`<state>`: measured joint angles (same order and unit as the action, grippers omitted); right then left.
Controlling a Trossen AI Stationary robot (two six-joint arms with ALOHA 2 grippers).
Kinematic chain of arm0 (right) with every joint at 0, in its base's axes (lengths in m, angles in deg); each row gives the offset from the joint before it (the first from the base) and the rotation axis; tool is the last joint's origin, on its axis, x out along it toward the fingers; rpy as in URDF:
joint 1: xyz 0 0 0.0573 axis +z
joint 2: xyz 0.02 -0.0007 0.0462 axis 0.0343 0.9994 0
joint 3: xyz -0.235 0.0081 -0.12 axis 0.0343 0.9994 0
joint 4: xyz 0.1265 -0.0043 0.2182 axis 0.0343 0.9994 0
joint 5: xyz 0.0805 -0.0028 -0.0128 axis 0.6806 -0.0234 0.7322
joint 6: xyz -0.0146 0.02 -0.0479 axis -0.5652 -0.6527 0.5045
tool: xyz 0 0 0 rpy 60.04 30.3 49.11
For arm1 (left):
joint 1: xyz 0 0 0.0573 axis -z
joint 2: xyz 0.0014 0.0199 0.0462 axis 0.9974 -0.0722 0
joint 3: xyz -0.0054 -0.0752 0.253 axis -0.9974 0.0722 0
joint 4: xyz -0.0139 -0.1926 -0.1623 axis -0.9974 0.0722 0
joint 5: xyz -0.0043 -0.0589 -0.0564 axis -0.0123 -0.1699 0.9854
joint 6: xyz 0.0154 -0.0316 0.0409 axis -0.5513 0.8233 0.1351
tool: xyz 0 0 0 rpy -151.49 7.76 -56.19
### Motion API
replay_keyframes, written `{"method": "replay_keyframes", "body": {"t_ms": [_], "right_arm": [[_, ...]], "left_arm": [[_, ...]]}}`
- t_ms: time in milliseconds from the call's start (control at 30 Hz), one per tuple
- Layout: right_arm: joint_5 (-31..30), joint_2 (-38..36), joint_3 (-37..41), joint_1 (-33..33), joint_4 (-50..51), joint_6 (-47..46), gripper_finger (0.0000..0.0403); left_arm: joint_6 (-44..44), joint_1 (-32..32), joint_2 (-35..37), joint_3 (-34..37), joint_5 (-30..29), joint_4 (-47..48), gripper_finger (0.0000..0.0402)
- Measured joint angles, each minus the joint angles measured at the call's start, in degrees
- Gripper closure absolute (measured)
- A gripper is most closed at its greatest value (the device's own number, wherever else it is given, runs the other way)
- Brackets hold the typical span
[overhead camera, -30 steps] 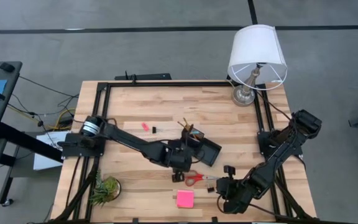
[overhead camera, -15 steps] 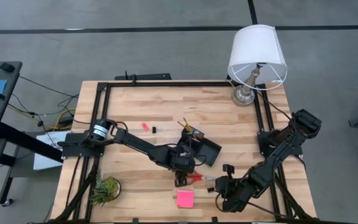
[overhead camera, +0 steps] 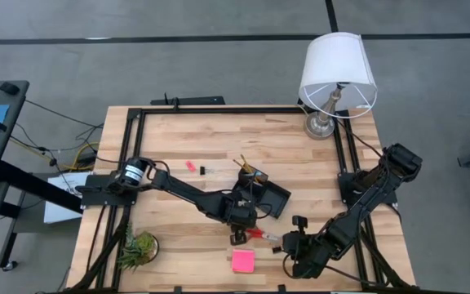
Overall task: Pick and place office supplies into organizer
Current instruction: Put the red scissor into the desk organizer
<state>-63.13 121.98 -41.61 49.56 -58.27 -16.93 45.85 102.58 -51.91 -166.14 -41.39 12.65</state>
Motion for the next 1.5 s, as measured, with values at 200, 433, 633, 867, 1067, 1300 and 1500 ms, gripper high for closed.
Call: {"method": "replay_keyframes", "body": {"t_ms": [200,433,633,867,1067,1300,1500], "right_arm": [[0.0,0.0,0.0,0.0,0.0,0.0,0.0322],[0.0,0.0,0.0,0.0,0.0,0.1,0.0322],[0.0,0.0,0.0,-0.1,0.0,0.4,0.0322],[0.0,0.0,0.0,-0.1,0.0,0.4,0.0322],[0.0,0.0,0.0,-0.1,0.0,0.4,0.0322],[0.0,0.0,0.0,-0.1,0.0,0.4,0.0322],[0.0,0.0,0.0,-0.1,0.0,0.5,0.0322]], "left_arm": [[-1.3,2.0,5.1,0.8,-1.8,6.1,0.0387],[-4.0,6.5,12.3,-4.9,-31.9,27.1,0.0395],[-17.2,9.1,12.8,-12.3,-63.0,38.5,0.0394],[-55.6,8.5,12.6,-12.5,-81.4,35.4,0.0394],[-62.9,6.5,12.6,-12.3,-84.3,33.2,0.0394],[-62.1,4.5,12.6,-12.3,-82.0,32.9,0.0394],[-62.0,2.8,12.6,-12.3,-77.5,32.8,0.0394]]}}
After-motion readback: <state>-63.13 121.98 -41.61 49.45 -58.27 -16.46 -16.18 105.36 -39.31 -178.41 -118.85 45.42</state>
